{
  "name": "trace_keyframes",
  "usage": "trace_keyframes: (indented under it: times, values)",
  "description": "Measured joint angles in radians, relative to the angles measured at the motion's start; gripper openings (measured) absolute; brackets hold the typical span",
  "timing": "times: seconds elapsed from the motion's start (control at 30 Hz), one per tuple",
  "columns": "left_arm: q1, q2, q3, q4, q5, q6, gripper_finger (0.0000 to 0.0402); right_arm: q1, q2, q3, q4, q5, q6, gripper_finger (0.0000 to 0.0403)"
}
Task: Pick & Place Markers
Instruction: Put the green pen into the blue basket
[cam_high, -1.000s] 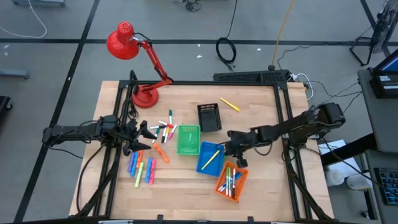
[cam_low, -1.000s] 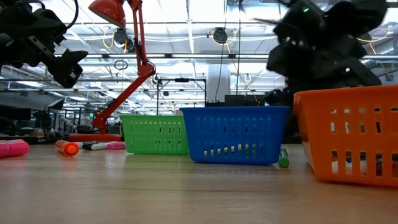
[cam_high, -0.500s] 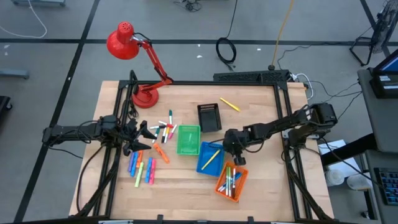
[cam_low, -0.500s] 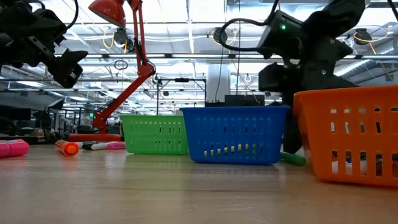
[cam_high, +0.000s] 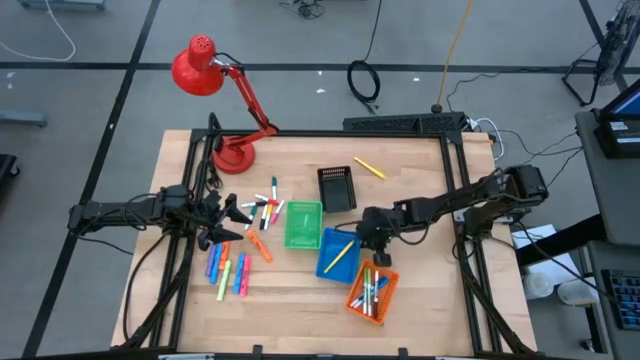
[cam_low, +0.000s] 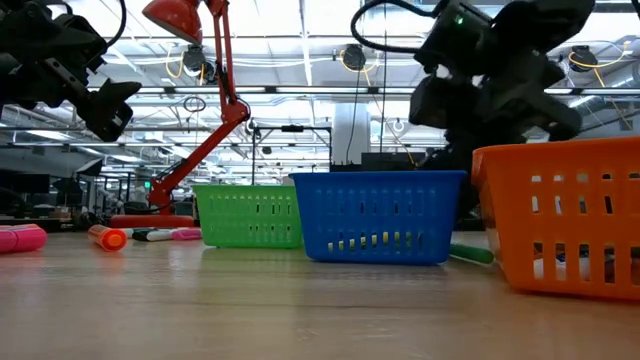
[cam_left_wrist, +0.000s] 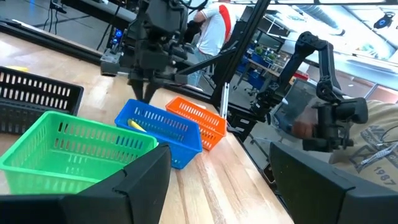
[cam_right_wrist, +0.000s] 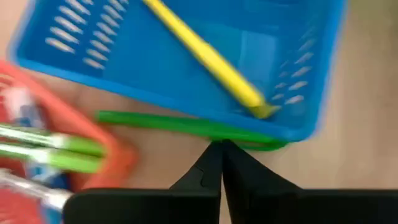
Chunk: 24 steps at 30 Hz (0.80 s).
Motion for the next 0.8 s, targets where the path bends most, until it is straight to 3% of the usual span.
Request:
trace_keyframes:
  times: [0.5, 0.8]
  values:
    - [0.000, 0.000, 0.000, 0.001, 0.000, 0.000, 0.0274, -0.001, 0.121, 0.002, 0.110, -0.023, -0.003, 0.0000]
    - [0.000, 0.000, 0.000, 0.001, 0.000, 0.000, 0.0273, -0.003, 0.044, 0.002, -0.121, 0.224, 0.030, 0.0000]
